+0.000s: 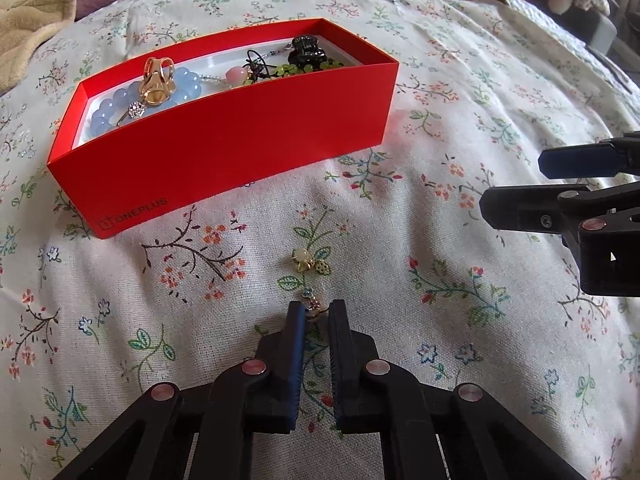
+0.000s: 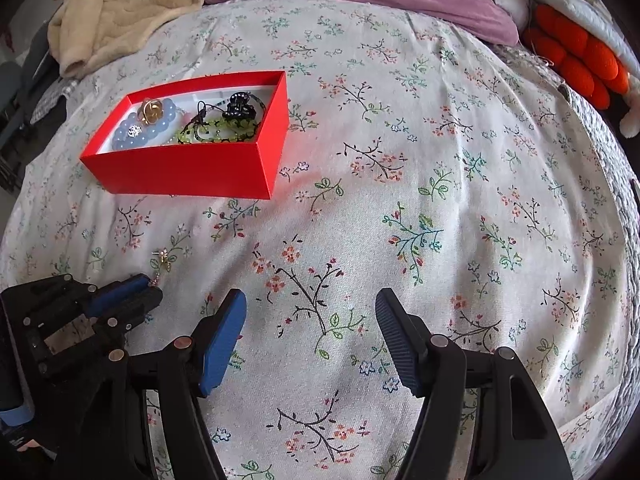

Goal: Organize jewelry
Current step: 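Grasp a gold earring with the left tool while the right tool grasps another earring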

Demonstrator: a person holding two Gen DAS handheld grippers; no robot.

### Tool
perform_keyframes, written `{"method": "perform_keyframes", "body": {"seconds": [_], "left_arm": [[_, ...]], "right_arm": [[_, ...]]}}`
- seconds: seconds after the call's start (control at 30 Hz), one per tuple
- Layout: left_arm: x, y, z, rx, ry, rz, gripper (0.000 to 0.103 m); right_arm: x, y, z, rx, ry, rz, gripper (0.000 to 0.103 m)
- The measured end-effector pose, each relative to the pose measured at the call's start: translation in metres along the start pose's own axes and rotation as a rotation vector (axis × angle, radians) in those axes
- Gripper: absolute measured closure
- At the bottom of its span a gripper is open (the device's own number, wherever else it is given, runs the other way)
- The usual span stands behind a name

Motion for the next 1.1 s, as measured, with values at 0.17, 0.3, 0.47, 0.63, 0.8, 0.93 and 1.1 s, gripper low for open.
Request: {"method": "perform_keyframes", "body": {"seconds": [0.17, 0.3, 0.47, 0.63, 0.8, 0.93, 1.1], "left_arm": [[0.001, 0.009, -0.008, 0.002, -0.011, 0.012, 0.097], [0.005, 0.019, -0.019, 0.023, -0.017, 0.035, 0.097], [0.007, 0.027, -0.034, 0.061, -0.014, 0.037, 0.097], [0.004, 0.033, -0.051, 0.106, -0.001, 0.02, 0.097], [-0.001, 0.037, -0.063, 0.13, 0.004, 0.007, 0.097], [-0.005, 0.039, -0.071, 0.138, 0.01, 0.0, 0.097], [-0.01, 0.039, -0.079, 0.139, 0.024, -0.009, 0.097]], "right_arm": [[-0.001, 0.001, -0.003, 0.011, 0.009, 0.005, 0.033], [0.0, 0.002, -0.011, 0.033, 0.023, 0.021, 0.033], [-0.002, 0.0, -0.032, 0.072, 0.08, 0.027, 0.033], [-0.007, -0.007, -0.056, 0.138, 0.11, 0.006, 0.033], [-0.013, -0.02, -0.073, 0.184, 0.059, -0.034, 0.033], [-0.013, -0.027, -0.078, 0.159, 0.023, -0.015, 0.033], [-0.007, -0.035, -0.087, 0.139, -0.004, 0.01, 0.038]]}}
Point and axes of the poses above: each gripper's, at about its wrist camera, not at the fingertips, and y roughly against the way its jaws point, z to its right, x to its top, the point moved 3 cm from there along -y, roughly the way its jaws point, and after that the axes turned 15 degrees about z, right-handed, at the moved point
